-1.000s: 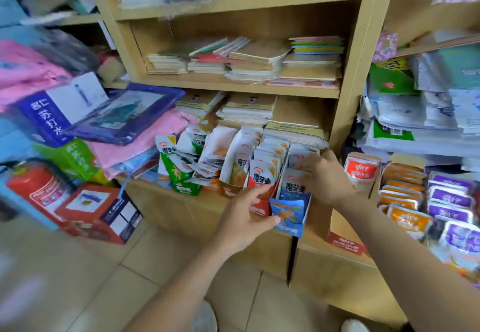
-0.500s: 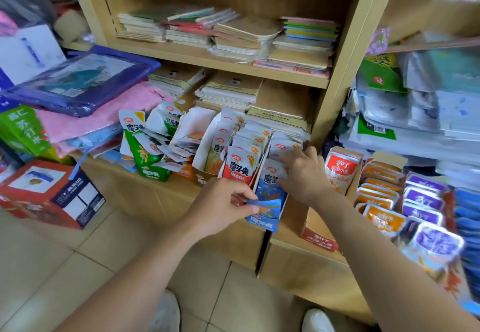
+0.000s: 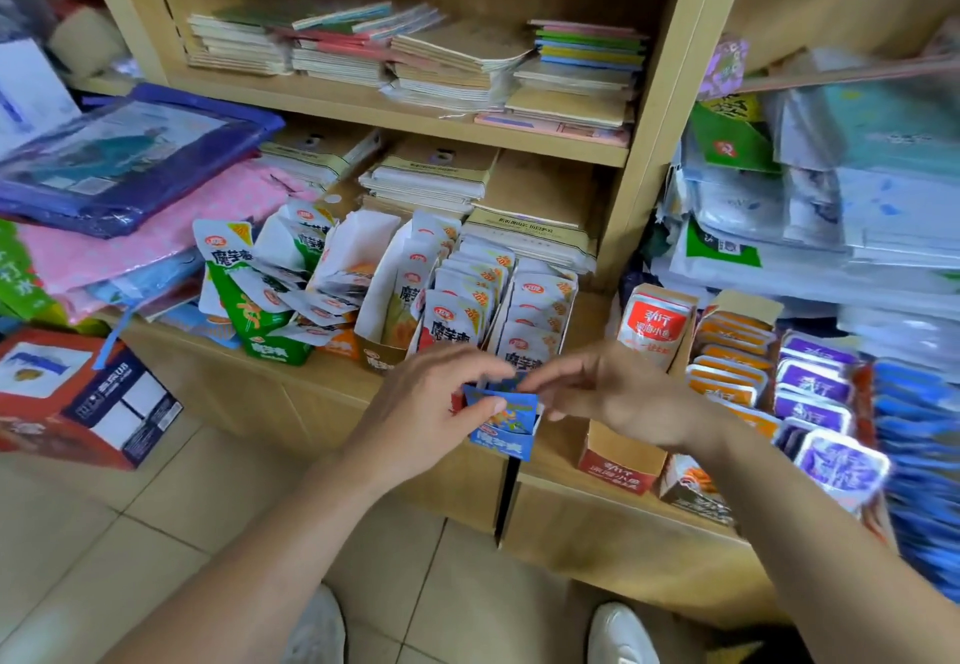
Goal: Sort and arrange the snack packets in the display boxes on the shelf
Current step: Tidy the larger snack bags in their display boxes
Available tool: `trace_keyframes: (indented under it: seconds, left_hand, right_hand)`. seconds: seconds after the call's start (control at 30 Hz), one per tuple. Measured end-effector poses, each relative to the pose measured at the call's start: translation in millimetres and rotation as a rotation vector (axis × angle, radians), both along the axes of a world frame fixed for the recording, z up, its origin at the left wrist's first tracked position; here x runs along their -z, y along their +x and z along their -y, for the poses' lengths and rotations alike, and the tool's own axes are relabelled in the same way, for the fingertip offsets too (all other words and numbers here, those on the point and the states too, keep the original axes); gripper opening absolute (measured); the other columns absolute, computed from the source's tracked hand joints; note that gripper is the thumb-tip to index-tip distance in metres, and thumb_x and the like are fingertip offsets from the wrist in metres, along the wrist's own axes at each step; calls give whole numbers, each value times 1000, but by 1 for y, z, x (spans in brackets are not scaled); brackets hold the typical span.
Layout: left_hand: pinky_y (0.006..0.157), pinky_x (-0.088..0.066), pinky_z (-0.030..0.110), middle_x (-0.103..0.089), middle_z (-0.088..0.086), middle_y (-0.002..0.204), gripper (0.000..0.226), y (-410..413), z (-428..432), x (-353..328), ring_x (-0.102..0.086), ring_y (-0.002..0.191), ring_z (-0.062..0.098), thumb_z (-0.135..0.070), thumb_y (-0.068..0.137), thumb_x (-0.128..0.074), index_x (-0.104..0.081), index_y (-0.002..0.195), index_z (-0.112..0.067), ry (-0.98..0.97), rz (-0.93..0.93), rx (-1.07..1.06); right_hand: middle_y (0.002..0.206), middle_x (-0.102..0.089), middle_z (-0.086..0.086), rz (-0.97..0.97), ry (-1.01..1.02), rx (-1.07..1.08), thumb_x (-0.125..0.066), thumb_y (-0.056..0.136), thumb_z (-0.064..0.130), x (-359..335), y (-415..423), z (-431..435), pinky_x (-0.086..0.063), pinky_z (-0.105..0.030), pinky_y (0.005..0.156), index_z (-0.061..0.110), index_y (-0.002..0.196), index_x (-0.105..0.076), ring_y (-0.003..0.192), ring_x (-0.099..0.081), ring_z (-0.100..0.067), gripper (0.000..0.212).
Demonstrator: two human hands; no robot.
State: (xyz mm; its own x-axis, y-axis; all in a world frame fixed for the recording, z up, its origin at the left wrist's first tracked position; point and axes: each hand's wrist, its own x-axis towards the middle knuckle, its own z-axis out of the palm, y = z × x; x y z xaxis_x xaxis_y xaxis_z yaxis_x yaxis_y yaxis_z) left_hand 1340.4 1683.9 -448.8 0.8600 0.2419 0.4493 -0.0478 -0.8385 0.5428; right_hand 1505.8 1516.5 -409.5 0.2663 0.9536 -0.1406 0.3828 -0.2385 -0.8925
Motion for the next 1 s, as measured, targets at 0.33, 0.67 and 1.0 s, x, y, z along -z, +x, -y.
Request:
trace_keyframes:
  seconds: [0.33,0.67,1.0]
  left_hand:
    - [67,-51,23,-66,-19,81,6,4,-10,-6,-63,78,2,-27,82,-81,-77,85,-27,-49,-104,62]
    - [66,-51,30,-66,-17,81,5,4,-12,-2,-63,78,6,-31,83,-78,-75,85,-28,-72,-102,67]
    - [64,-47,20,-66,-18,81,4,3,-11,-2,-63,80,4,-31,85,-78,-75,86,-28,-57,-118,56]
  right_hand:
    - [133,-55,7,1137,-177,260,-61,89,45,39,21,-50,-32,-43,92,28,132,-60,113,-35,-26,46]
    - [117,-58,8,1034,-229,306,-65,90,35,31,19,-59,-28,-42,89,38,109,-70,108,-31,-24,20]
    - [115,-63,1,1093,-239,359,-62,90,33,30,18,-59,-27,-42,85,25,121,-59,104,-31,-25,32]
